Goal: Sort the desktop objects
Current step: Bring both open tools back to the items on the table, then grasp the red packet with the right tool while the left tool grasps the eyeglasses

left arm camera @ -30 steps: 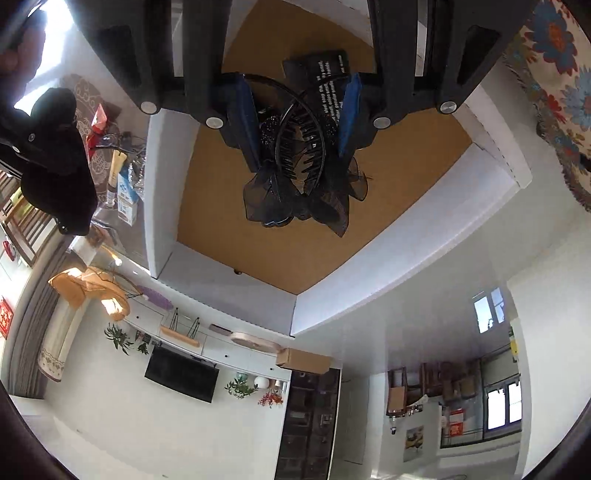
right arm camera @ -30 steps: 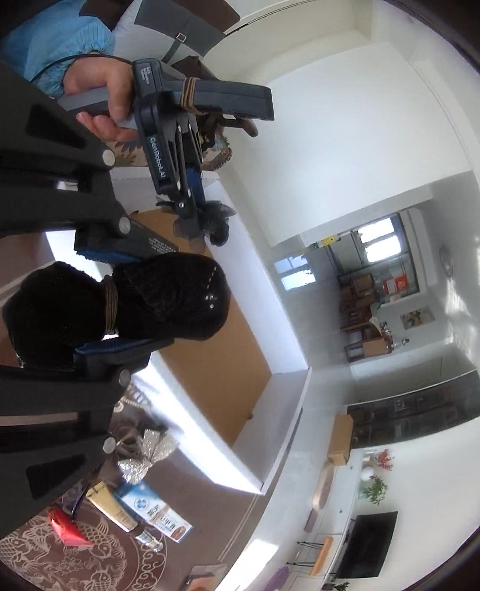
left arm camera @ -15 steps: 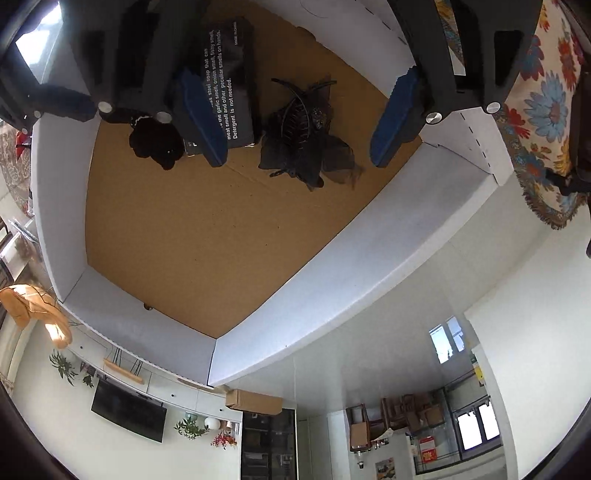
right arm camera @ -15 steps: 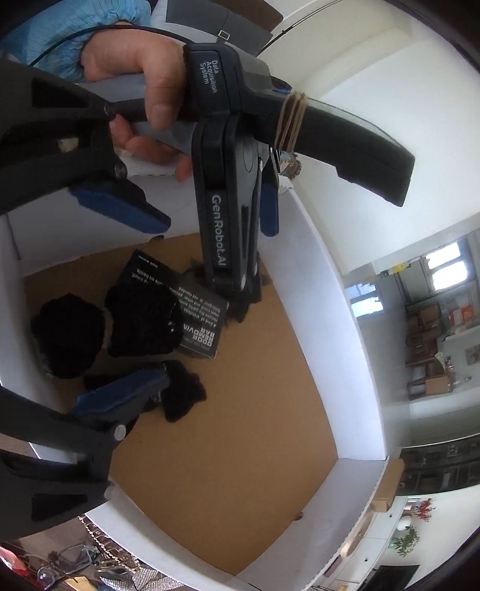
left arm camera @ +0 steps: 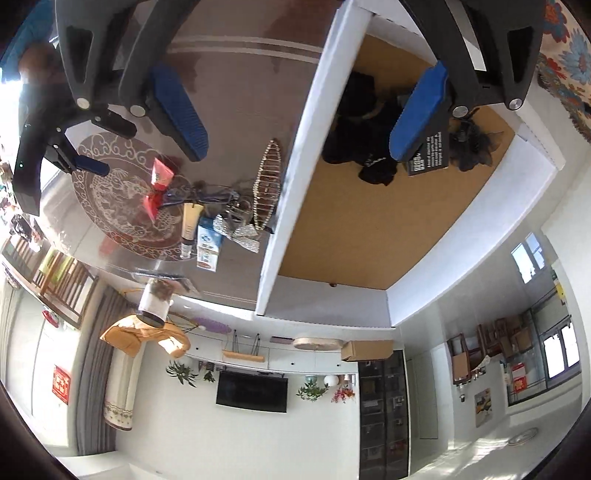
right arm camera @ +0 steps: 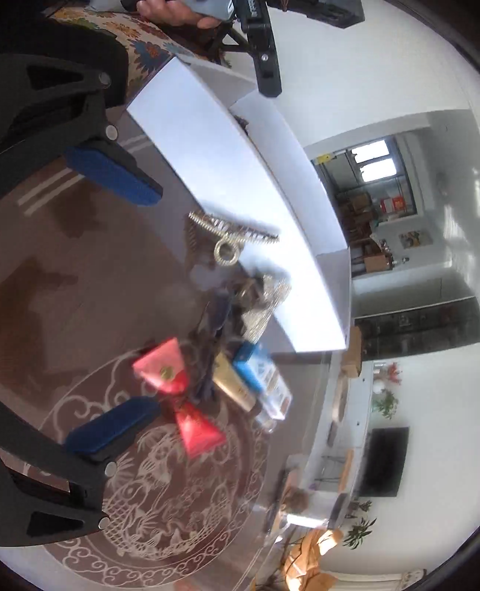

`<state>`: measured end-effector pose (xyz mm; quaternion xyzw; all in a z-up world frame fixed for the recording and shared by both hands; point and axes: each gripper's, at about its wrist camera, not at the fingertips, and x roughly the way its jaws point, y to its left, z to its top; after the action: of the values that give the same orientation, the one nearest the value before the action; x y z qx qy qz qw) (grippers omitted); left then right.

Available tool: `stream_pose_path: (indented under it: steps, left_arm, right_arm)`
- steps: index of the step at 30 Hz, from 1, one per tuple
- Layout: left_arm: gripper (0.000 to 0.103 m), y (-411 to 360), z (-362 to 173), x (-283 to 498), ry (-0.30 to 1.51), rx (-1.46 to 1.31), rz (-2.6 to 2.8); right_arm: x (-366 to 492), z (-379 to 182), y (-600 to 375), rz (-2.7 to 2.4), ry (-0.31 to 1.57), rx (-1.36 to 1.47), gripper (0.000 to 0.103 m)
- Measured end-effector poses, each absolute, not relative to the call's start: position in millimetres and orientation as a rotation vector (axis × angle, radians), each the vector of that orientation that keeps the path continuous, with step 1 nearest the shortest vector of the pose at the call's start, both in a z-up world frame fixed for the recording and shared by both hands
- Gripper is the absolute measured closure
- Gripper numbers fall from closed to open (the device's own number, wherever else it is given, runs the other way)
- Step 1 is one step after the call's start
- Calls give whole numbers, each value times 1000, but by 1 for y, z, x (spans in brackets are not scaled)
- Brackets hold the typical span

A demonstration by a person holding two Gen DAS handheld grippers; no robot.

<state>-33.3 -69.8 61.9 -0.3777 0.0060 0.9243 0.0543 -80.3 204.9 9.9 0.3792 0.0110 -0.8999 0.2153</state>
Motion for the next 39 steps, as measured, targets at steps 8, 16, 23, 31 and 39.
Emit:
stream_pose_path:
  steps: [8, 16, 23, 31, 39]
  left_arm:
    - [0, 5, -8, -38, 28, -1395, 2657]
    - [0, -15, -7, -13, 129, -1404, 2734]
    - [0, -20, -16, -6, 259, -1407, 2752]
    - [0, 32, -15, -43, 525, -1259, 2649]
    - [0, 92, -23, -146, 810, -1092, 2571]
  right_arm:
    - [-100, -23, 292, -2491, -159, 1308, 0]
    - [-179, -27, 242, -2550, -207, 1334, 0]
    - [-180, -28, 219, -2606, 60, 1305, 78]
    - [-102, -30, 281, -2608, 89, 1263, 78]
    - [-51, -29, 320, -2612, -78, 1251, 77]
